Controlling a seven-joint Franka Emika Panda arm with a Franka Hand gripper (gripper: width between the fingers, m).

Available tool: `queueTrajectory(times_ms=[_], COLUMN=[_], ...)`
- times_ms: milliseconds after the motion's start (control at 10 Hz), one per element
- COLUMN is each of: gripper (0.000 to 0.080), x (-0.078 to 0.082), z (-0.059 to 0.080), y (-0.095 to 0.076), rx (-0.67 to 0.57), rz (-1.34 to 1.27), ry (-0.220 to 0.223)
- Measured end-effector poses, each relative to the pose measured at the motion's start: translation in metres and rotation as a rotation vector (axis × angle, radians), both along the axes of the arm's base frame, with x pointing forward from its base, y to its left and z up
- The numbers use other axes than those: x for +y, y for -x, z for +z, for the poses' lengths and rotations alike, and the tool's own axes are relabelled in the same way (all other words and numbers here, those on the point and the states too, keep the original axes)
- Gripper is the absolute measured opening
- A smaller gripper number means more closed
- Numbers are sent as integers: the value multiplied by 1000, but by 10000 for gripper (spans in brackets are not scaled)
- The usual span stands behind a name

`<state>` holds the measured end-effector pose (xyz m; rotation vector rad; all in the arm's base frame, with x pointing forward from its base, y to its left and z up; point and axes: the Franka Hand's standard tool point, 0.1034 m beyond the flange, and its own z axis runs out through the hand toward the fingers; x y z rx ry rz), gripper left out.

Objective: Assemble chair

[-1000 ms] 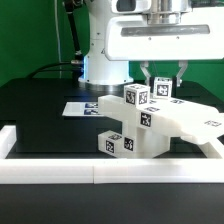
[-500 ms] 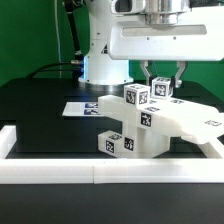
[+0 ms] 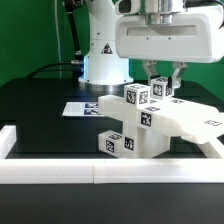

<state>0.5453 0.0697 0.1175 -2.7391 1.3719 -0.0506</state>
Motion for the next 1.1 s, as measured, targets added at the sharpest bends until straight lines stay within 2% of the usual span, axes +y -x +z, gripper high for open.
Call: queueTrajectory(times_ms=[500,700,800,900,1000,1100], gripper=[288,288,449,573,573,636], x=[3,3,4,3,3,4], z=[0,0,0,0,0,0], y=[0,1,1,1,1,1], rx=[17,19,20,19,15,9], rz=[-304,-261,-210,-193,-127,-30], ry=[-33,-29,-26,-25,-21,-14])
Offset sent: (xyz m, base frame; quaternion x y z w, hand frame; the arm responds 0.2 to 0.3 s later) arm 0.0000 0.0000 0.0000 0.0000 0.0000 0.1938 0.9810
